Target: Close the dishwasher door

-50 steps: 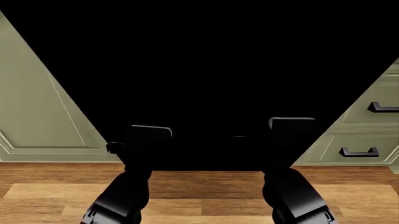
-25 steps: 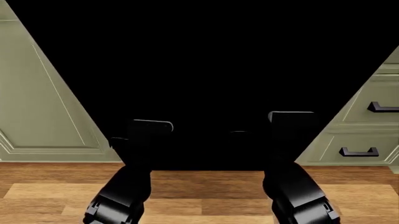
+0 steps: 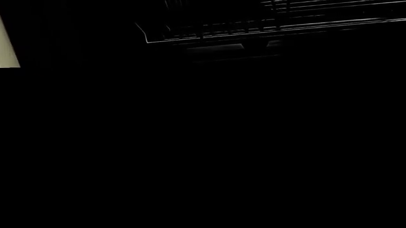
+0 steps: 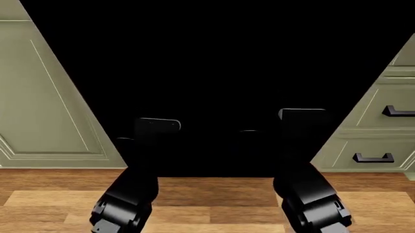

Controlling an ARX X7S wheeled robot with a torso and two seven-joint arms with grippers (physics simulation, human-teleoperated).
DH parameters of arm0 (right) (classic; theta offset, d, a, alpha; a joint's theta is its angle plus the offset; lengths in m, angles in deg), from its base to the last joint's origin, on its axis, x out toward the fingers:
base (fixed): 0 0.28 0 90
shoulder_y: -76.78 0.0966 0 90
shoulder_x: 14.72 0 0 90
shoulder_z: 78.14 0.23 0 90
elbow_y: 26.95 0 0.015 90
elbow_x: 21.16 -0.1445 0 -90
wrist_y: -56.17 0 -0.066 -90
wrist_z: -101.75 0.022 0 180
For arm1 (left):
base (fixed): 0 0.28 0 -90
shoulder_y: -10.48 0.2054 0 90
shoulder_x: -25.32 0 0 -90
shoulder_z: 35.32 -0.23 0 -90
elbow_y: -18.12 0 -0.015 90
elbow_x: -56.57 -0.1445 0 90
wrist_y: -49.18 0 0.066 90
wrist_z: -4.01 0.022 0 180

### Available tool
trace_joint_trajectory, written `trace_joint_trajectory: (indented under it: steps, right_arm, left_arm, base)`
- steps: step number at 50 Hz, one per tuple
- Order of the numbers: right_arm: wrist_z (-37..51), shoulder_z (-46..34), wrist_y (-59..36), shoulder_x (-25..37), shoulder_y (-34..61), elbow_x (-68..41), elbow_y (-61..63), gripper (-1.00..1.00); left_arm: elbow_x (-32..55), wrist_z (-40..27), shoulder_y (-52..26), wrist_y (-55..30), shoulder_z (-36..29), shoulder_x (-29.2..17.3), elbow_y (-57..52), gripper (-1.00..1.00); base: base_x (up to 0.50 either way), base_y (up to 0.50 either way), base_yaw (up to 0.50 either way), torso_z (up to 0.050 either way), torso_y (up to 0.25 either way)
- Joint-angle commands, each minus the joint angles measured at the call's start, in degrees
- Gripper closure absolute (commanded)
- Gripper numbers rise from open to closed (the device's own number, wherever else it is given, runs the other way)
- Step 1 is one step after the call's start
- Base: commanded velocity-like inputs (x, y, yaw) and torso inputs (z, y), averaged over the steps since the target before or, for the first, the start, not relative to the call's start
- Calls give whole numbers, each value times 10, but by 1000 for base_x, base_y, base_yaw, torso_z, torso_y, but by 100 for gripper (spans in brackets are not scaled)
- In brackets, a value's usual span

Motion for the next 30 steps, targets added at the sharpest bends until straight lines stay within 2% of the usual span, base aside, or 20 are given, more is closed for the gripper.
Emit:
trace_joint_trajectory:
  steps: [1,10,30]
  right_arm:
    - [-3,5,9,-3,21,7,-30,-100]
    - [-12,2,19,-6,31,10,-52,-100]
    - [-42,0,110,-25,43,28,-130,-100]
  left_arm:
    - [-5,5,-24,13,-2,8,28,-100]
    - [-7,10,-39,32,-3,17,66,-100]
    - [-23,19,-69,127,-3,38,174,-100]
  base:
    - [0,0,0,0,0]
    - [0,0,0,0,0]
    - [0,0,0,0,0]
